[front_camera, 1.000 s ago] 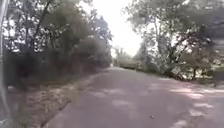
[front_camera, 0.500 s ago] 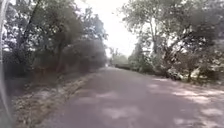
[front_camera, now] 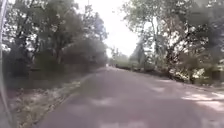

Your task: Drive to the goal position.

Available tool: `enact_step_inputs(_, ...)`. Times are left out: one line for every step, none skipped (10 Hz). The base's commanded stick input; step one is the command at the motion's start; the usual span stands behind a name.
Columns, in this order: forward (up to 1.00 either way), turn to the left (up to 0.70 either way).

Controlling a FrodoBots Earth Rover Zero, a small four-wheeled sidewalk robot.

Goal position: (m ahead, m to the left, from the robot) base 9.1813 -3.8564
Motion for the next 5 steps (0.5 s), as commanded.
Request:
enact_step_inputs(0.7,0.0)
enact_step_inputs(0.7,0.0)
enact_step_inputs(0.7,0.0)
enact_step_inputs(0.7,0.0)
enact_step_inputs(0.7,0.0)
